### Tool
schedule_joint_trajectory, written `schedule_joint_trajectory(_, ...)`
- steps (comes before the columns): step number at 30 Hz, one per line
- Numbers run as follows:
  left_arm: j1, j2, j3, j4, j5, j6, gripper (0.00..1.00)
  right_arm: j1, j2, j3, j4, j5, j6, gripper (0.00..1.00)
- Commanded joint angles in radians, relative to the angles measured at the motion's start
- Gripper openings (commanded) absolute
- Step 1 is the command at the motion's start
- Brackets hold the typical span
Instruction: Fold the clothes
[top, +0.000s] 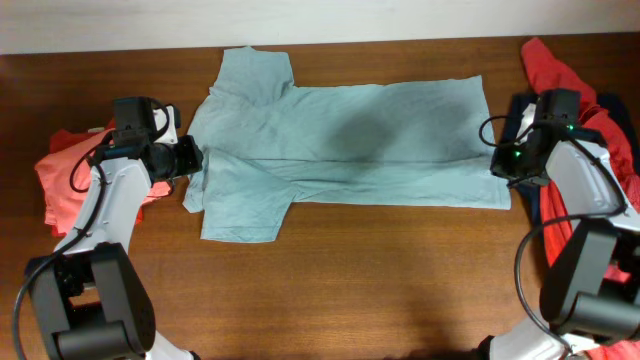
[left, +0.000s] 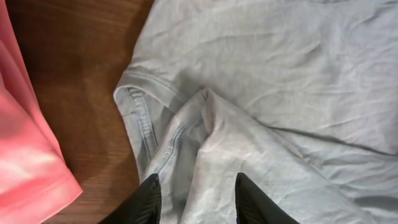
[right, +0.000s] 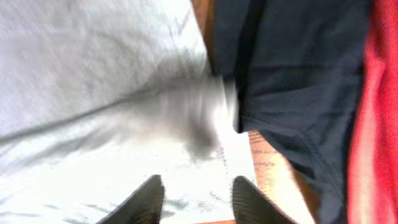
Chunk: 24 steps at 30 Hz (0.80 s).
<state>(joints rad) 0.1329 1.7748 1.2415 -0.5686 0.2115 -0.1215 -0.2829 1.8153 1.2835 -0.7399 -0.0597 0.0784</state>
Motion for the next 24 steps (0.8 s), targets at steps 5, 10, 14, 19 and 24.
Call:
schedule_joint_trajectory(5, 0.000, 0.010, -0.002, -0.150, 0.002, 0.002, 0.40, -0.005, 0.032, -0.001, -0.018, -0.019, -0.018, 0.55)
schedule_joint_trajectory(10, 0.000, 0.010, -0.003, -0.300, 0.002, 0.002, 0.39, -0.005, 0.032, -0.001, -0.068, -0.019, -0.022, 0.56)
schedule_joint_trajectory(14, 0.000, 0.010, -0.024, -0.345, 0.002, 0.002, 0.39, -0.005, 0.032, -0.001, -0.110, -0.019, -0.022, 0.57)
schedule_joint_trajectory(19, 0.000, 0.010, -0.092, -0.320, 0.002, 0.002, 0.40, -0.005, 0.032, -0.001, -0.155, -0.019, -0.022, 0.57)
schedule_joint_trajectory(24, 0.000, 0.010, -0.167, -0.256, 0.020, 0.002, 0.40, -0.005, 0.032, -0.001, -0.162, -0.019, -0.022, 0.57)
